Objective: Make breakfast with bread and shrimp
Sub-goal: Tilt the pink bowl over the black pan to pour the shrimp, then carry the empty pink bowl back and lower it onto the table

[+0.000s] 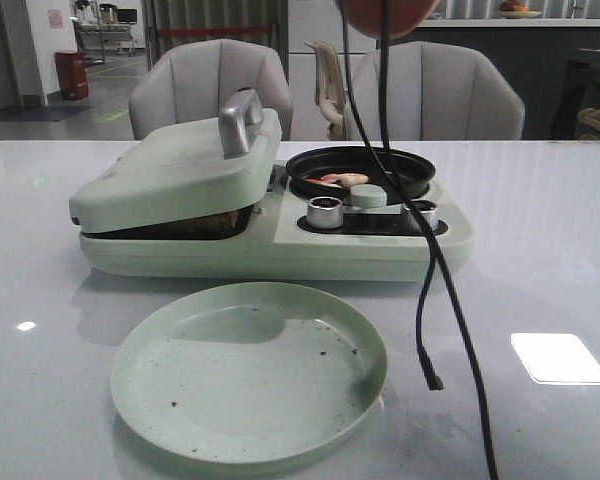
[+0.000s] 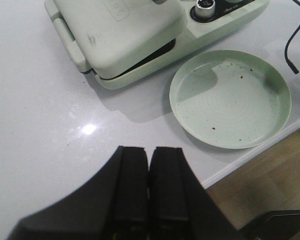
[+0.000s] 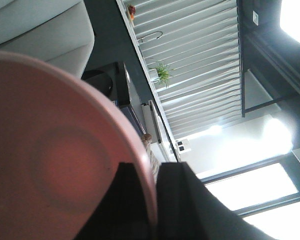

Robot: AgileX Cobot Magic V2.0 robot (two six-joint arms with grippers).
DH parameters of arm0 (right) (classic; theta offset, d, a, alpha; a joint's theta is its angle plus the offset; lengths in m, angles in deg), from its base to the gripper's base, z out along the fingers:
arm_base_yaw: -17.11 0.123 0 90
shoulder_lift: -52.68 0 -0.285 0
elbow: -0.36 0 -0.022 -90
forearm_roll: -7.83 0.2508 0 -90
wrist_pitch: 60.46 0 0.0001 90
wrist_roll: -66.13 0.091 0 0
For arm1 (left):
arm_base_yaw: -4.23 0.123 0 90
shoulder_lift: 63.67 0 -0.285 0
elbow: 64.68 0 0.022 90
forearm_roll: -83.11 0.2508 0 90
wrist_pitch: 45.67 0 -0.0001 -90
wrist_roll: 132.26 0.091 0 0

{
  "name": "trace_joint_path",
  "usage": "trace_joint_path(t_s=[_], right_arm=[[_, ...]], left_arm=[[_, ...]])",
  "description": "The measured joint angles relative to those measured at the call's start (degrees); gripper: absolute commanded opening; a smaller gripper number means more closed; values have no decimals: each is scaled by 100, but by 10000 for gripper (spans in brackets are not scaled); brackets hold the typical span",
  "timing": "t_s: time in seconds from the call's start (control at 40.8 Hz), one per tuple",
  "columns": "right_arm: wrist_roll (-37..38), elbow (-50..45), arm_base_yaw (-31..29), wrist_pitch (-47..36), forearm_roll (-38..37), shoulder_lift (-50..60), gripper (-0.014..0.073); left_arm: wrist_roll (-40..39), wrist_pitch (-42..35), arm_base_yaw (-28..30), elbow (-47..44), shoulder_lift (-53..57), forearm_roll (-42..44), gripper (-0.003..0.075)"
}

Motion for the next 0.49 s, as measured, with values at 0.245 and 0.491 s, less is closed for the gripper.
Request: trace_joint_path(t_s=[0.245, 0.491], right_arm=[[-91, 0, 0, 200, 1130, 102, 43], [-338, -385, -434, 304, 3581, 1172, 43]], left_arm=[[0, 0, 0, 0, 0, 0, 110], [0, 0, 0, 0, 0, 41, 110]])
